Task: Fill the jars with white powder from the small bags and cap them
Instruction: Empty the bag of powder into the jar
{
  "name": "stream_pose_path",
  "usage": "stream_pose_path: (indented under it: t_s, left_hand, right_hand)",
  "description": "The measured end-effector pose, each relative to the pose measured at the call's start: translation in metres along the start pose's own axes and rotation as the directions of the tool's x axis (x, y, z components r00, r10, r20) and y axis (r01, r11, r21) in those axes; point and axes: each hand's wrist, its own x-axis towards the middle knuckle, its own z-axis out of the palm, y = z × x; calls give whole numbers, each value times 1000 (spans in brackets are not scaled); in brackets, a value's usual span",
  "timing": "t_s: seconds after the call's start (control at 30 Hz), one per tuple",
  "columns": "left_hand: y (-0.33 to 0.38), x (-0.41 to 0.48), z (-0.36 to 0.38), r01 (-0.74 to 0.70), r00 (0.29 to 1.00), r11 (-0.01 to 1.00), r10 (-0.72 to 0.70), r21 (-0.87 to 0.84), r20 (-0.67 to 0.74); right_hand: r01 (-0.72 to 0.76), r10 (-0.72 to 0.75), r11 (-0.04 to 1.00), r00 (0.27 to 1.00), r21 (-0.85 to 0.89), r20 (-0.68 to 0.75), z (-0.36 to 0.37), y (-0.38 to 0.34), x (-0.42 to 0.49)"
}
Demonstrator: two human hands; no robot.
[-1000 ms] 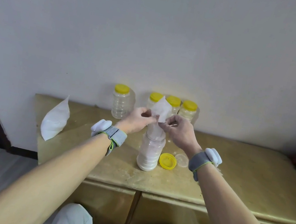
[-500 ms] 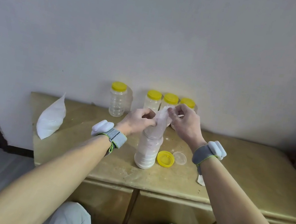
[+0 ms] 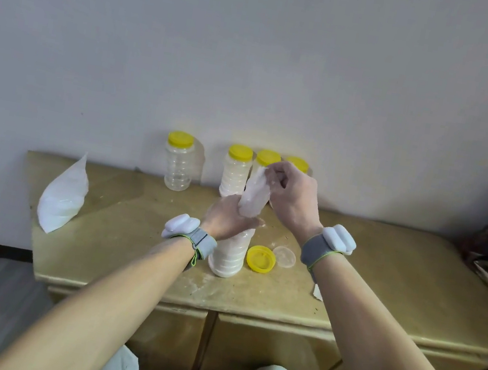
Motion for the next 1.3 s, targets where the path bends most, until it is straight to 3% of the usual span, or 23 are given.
stream_pose_path:
  t_s: [0.07, 0.17, 0.27, 0.37, 0.47, 0.57, 0.67, 0.77, 0.83, 0.93, 1.03, 1.13, 1.23, 1.3]
  left_hand:
    - [-2, -1, 1, -8, 999, 1000, 7, -9, -32]
    - [-5, 0, 1, -32, 999, 999, 31, -16, -37]
    - [-8, 3, 1, -59, 997, 997, 57, -41, -47]
    - [-10, 5, 2, -63, 996, 998, 61, -31, -59]
    - [-10, 5, 2, -56, 998, 998, 54, -35, -42]
    - [-10, 3, 1, -47, 998, 998, 46, -31, -41]
    - [-9, 2, 1, -60, 997, 998, 59, -26, -40]
    - [-10, 3, 1, -37, 998, 999, 36, -24, -47]
    - [-12, 3, 2, -41, 998, 999, 40, -17, -47]
    - [-11, 3, 2, -38, 998, 999, 37, -25, -43]
    - [-11, 1, 0, -38, 999, 999, 37, -27, -37]
    - [-12, 2, 1, -22, 999, 998, 19, -56, -38]
    - [-12, 2, 0, -32, 999, 998, 31, -54, -27]
    - [-12, 3, 0, -23, 999, 998, 22, -65, -26]
  right_hand:
    - [4, -4, 1000, 999, -4, -32, -1, 5, 1]
    - [-23, 26, 997, 999, -79, 42, -1, 12, 2]
    - [-82, 83, 997, 993, 11, -80, -9, 12, 9]
    - [-63, 69, 997, 990, -55, 120, -11, 7, 11]
    - [-60, 60, 998, 997, 17, -37, -12, 6, 13]
    - [-34, 38, 998, 996, -60, 80, -11, 5, 13]
    - [-48, 48, 999, 999, -4, -24, -13, 4, 14]
    - [-36, 41, 997, 997, -69, 71, -11, 3, 12]
    - [-60, 59, 998, 997, -14, -51, -12, 2, 13]
    - [-78, 82, 995, 995, -69, 64, -12, 1, 16]
    - [-96, 95, 995, 992, -8, -83, -14, 2, 18]
    - [-91, 96, 993, 993, -80, 64, -15, 2, 18]
    - [-111, 111, 994, 990, 7, -82, -21, 0, 21]
    - [-105, 105, 994, 994, -27, 5, -21, -2, 21]
